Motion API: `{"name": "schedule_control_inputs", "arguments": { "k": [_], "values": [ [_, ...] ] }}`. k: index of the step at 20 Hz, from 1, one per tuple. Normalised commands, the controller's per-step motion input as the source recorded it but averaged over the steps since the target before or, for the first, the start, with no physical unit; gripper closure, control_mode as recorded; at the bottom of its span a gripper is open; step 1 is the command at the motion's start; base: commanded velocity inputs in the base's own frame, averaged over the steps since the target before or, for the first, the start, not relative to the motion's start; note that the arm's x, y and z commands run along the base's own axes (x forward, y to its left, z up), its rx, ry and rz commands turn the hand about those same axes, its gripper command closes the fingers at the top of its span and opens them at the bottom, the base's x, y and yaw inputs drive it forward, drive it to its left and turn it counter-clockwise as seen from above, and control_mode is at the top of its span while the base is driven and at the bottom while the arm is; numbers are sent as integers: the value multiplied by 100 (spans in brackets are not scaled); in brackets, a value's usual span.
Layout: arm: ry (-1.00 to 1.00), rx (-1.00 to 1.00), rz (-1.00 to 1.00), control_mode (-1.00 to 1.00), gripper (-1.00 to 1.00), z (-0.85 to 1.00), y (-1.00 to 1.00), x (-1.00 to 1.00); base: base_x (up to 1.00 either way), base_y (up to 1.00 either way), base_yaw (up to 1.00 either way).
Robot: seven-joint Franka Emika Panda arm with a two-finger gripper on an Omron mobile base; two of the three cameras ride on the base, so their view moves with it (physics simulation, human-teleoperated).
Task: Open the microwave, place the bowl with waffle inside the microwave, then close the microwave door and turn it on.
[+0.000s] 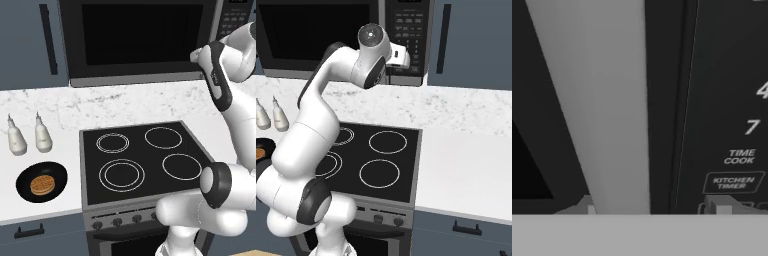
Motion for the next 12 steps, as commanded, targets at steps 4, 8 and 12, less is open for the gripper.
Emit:
{"name": "schedule_control_inputs", "arguments": {
  "k": [4, 8, 12],
  "values": [
    [1, 0, 11, -100, 100, -59, 87, 100, 0, 0, 0],
    [0, 0, 10, -100, 100, -59, 100, 88, 0, 0, 0],
    [0, 0, 11, -100, 100, -48, 100, 68, 0, 0, 0]
  ]
}}
